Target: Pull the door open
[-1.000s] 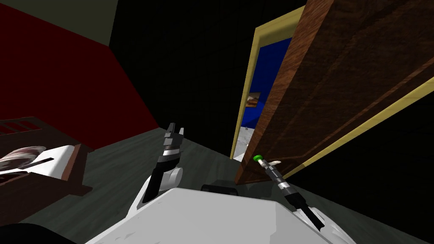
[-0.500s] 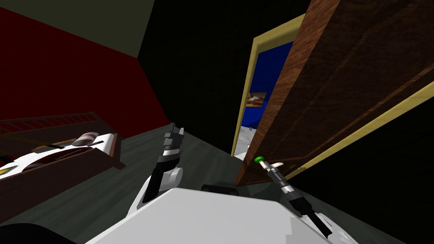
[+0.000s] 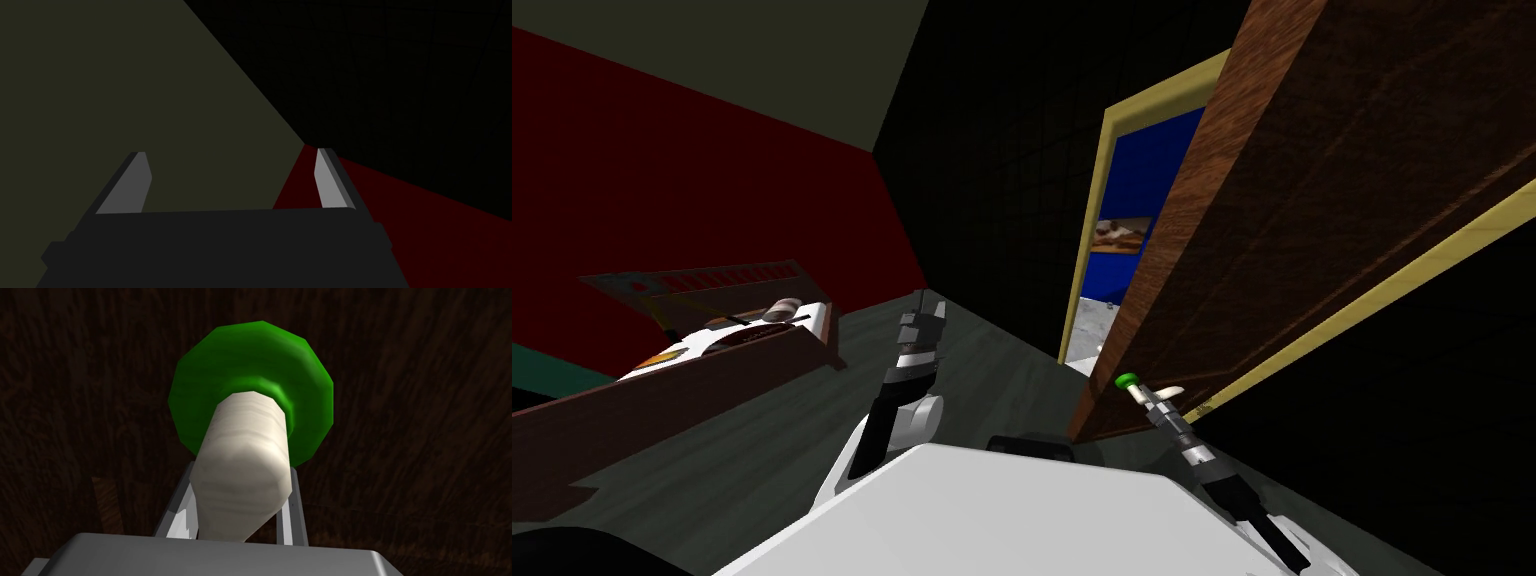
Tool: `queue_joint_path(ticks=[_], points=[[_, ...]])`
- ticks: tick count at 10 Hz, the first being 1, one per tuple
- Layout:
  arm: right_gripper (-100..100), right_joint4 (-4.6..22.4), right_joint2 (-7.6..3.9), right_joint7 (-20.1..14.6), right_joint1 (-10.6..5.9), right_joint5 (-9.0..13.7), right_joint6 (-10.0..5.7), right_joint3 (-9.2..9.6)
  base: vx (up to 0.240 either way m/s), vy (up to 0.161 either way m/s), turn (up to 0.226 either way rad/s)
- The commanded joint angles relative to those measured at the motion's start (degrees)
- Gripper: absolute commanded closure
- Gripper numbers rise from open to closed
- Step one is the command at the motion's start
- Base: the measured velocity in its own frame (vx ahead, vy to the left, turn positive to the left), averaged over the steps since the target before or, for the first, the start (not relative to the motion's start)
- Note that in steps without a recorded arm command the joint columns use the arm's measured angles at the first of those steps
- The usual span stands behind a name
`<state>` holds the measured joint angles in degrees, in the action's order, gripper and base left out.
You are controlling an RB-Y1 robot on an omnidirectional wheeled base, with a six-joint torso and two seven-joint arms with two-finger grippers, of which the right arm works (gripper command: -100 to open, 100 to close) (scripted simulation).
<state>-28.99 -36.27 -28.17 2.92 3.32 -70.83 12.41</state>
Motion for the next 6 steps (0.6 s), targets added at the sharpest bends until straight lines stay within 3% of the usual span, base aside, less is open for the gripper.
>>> queue_joint_path(ticks=[1, 6], points=[[100, 0.00, 0.00, 0.00, 0.00, 0.00, 0.00, 0.00, -0.040, -0.013, -0.004], [100, 1.55, -0.30, -0.14, -0.02, 0.23, -1.66, 0.34, -0.181, -0.092, 0.180]])
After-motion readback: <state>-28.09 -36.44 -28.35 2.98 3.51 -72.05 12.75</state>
